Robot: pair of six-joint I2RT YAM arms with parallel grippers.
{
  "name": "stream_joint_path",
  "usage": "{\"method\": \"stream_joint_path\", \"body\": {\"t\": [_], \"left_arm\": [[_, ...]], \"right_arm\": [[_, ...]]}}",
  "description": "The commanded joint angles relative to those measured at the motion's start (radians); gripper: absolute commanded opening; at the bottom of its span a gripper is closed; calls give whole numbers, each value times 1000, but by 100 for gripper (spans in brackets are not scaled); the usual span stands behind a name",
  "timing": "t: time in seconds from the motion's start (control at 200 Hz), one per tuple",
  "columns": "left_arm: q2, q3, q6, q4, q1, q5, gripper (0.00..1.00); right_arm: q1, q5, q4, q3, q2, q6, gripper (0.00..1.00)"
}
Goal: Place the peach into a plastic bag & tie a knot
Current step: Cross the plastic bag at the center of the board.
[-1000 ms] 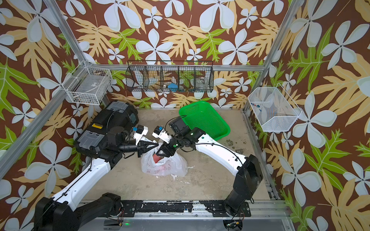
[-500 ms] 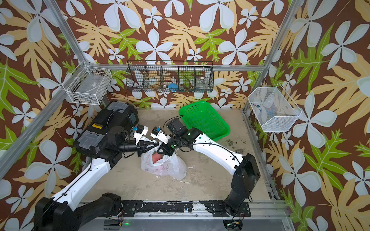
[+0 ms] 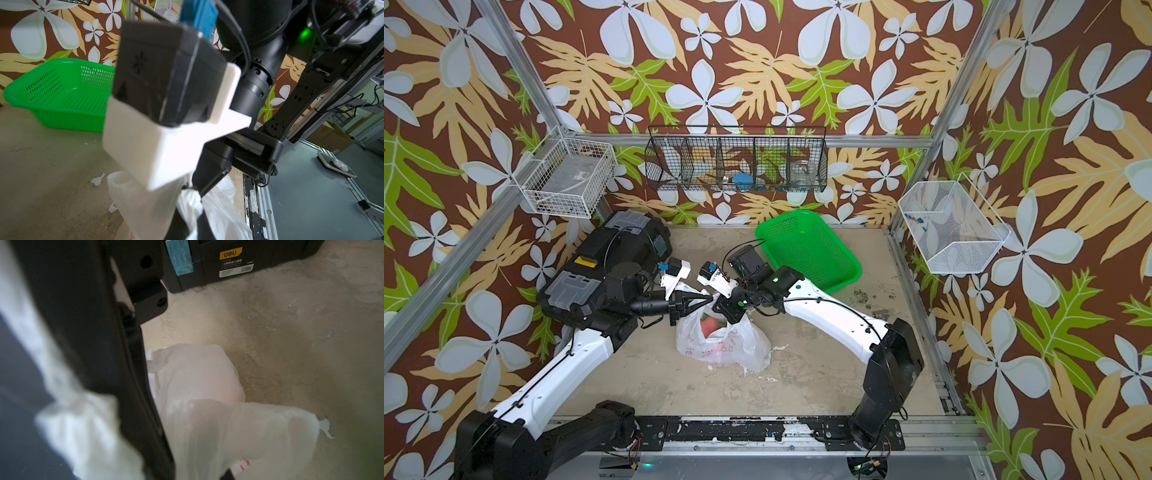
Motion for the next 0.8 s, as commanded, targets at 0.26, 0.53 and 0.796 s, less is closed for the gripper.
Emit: {"method": "stream_joint_path", "body": {"t": [0.26, 0.53, 0.796], "left_arm": [[-75, -78, -24, -11, 1, -203, 40], [12, -81, -36, 12, -24, -220, 27], [-63, -140, -236, 143, -56, -136, 0]], "right_arm": [[-9, 63, 54, -20, -14, -1, 0], [-12, 116, 87, -37, -27, 8, 0], [-14, 377, 270, -103, -74, 9, 4]]}}
